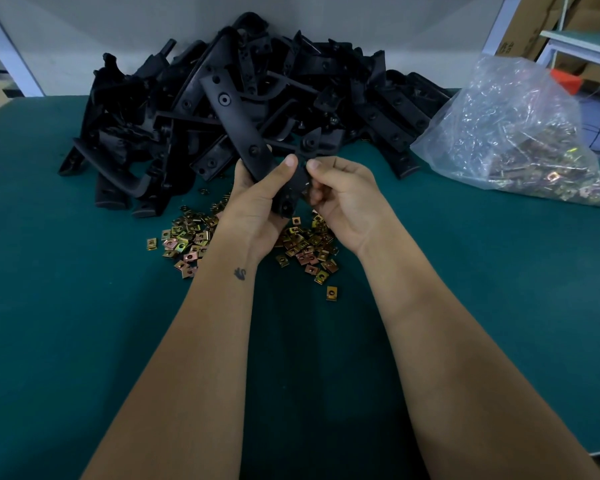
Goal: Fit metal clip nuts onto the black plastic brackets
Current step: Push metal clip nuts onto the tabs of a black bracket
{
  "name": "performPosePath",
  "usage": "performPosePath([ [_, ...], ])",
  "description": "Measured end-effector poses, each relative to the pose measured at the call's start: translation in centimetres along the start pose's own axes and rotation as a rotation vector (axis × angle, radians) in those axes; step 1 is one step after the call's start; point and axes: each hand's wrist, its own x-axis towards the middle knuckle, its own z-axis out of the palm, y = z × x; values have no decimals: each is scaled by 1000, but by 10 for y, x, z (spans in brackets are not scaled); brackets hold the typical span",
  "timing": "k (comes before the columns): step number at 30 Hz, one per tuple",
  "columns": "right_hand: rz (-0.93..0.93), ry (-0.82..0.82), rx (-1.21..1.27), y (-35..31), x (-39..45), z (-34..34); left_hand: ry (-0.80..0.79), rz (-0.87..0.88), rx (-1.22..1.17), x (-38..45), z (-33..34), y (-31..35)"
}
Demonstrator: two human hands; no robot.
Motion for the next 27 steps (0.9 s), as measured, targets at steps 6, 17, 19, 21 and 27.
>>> performPosePath([
  [6, 8, 61, 84, 4, 1, 9, 26, 29, 6, 1, 3, -4],
  [17, 6, -1, -10, -3, -3, 5, -31, 27, -13, 0, 7, -9],
  [19, 6, -18, -20, -4, -3, 3, -46, 18, -21, -2, 7, -7],
  [21, 6, -24, -38, -5, -4, 2, -40, 13, -27, -2, 8, -8],
  [27, -30, 1, -178, -7, -4, -2, 19, 23, -39, -3, 9, -11],
])
